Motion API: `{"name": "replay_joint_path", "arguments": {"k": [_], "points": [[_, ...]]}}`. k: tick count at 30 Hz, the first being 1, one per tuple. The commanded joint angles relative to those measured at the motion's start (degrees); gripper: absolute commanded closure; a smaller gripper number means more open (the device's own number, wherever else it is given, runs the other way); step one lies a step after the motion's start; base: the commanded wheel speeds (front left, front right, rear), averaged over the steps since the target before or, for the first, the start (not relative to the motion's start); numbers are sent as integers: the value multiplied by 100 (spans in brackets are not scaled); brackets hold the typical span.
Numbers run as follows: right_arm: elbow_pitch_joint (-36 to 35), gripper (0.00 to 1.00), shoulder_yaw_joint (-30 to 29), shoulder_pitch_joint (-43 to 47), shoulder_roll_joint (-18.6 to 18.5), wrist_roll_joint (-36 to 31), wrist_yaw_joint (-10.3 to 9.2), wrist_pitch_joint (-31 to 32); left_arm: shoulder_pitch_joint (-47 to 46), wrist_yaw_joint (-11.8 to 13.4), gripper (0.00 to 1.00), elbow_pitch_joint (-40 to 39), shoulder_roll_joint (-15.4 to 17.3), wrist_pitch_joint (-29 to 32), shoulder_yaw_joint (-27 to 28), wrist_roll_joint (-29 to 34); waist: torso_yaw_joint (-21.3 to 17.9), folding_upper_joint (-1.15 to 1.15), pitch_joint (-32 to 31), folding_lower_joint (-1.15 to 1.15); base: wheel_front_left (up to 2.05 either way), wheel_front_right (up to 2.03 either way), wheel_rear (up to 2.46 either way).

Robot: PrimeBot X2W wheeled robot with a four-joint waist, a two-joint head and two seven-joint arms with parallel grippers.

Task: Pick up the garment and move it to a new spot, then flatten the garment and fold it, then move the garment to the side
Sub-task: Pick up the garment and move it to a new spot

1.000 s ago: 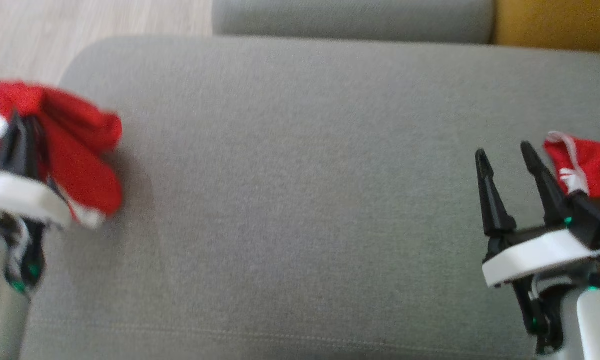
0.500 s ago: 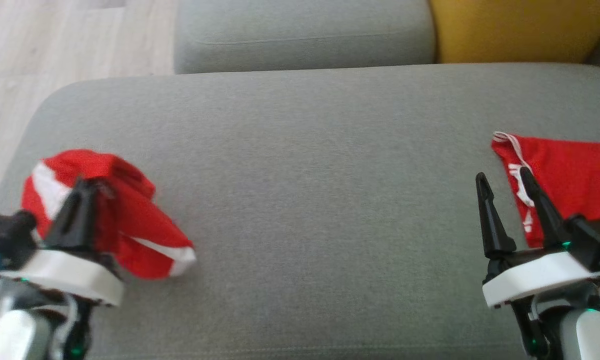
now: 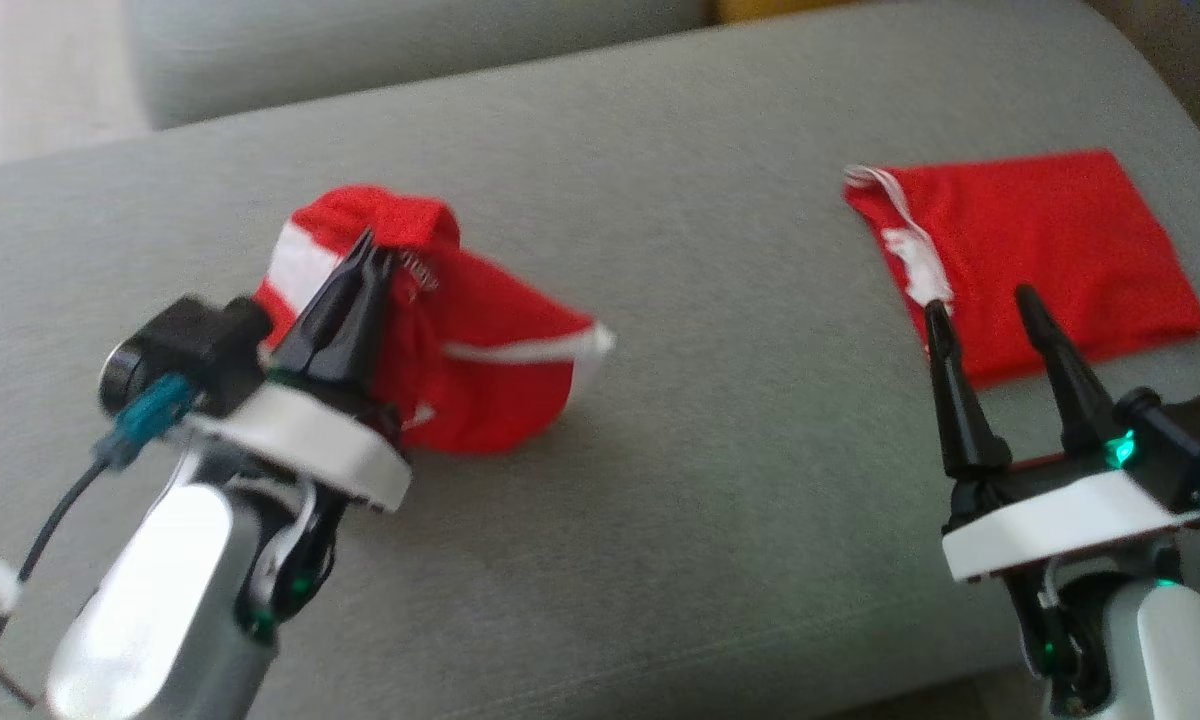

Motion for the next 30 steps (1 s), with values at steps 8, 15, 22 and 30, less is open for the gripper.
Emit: {"name": "replay_joint_path", "arguments": {"k": [8,15,22,30], "points": [[-119,0,98,-427,-18,252,-4,-312,-1205,-502,100,1315,-489,-218,-180,-80,-860,0,959,0,0,0,0],[30,0,152,-549,-18,358,-4,-490,-1497,-760,100,2525,-805,-402,-417,-113,-899,0,1172,0,0,0,0],[175,0,64,-570,-17,237,-4,-550,-1561,-896,0,2976,-1003,-866,-594,-57,-548,0,993,0,0,0,0],[206,0,-65,-480,-17,93,-4,-453,-1187,-578,0,2390,-828,-1131,-422,53,104,0,543,0,0,0,0]]}}
